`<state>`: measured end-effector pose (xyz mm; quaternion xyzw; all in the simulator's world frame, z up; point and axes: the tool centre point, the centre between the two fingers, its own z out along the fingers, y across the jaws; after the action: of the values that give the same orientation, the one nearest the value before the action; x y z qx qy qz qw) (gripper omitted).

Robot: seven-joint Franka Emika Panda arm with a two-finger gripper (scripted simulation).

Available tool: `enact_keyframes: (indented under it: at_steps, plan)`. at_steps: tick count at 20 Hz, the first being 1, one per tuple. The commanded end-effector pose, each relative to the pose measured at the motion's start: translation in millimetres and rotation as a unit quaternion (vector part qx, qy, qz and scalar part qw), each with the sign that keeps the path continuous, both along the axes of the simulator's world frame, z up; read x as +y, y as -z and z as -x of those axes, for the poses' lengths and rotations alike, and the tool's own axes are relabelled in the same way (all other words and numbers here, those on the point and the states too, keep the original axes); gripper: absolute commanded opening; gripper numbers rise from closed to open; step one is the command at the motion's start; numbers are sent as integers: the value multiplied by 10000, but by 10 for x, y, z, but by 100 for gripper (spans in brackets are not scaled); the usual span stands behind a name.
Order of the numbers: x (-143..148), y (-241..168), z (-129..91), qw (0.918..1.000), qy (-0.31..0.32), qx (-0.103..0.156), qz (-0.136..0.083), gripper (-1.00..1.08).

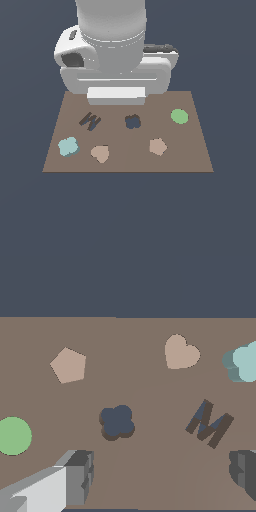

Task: Insert a designated object into the corresponding slot on a board.

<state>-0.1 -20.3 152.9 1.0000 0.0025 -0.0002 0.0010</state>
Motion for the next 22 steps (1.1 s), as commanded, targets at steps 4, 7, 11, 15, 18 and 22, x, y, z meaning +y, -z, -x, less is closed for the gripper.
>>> enact_keyframes:
  at_steps: [4, 7, 11, 15, 18, 22]
  plan:
    - [-184, 110, -41, 9998, -209, 2, -1, 100]
    - [-326, 197, -82, 9993, -380, 2, -2, 100]
    - [-558, 343, -163, 9978, -663, 1, -4, 100]
    - [-813, 506, -271, 9952, -982, 1, -7, 100]
    - [-1003, 631, -369, 9925, -1226, 0, -8, 100]
    - [-1216, 777, -499, 9885, -1511, 0, -10, 100]
